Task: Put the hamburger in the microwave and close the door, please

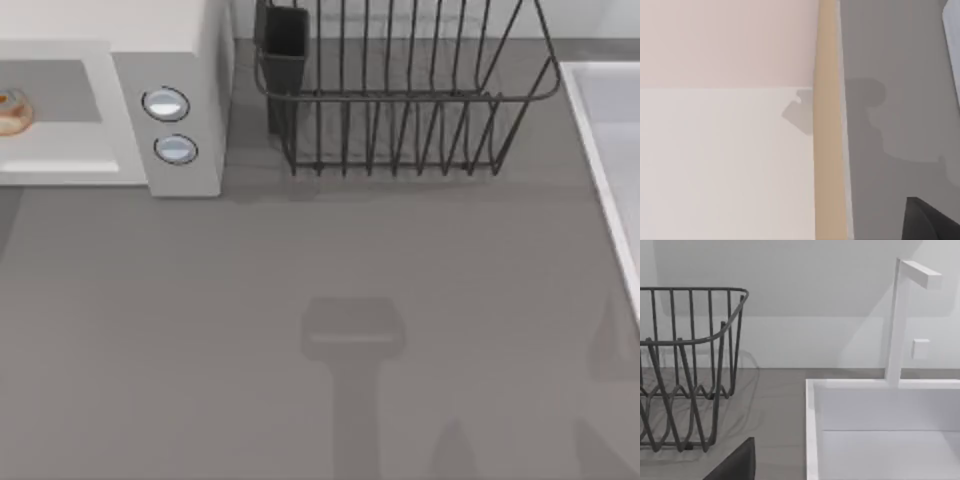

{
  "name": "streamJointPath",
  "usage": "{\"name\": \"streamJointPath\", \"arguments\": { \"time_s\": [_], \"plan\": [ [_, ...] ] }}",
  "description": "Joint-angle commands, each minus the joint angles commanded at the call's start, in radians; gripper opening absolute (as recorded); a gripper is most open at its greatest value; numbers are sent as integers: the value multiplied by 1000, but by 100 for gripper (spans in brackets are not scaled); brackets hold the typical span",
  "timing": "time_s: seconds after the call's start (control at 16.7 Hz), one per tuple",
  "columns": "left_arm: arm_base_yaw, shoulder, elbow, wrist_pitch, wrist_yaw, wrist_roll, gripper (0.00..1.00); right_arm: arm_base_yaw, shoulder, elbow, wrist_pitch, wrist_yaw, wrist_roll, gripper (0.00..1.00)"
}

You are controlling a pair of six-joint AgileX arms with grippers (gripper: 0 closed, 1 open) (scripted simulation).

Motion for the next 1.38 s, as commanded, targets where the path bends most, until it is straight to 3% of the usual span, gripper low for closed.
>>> {"name": "streamJointPath", "arguments": {
  "time_s": [0.54, 1.02, 1.38],
  "plan": [
    [8, 102, -233, 346, 0, 7, 0, 0, 0, 0, 0, 0, 0, 100],
    [-6, 105, -277, 382, -6, -2, 0, 0, 0, 0, 0, 0, 0, 100],
    [-119, -98, -543, 499, -60, -122, 0, 0, 0, 0, 0, 0, 0, 100]
  ]
}}
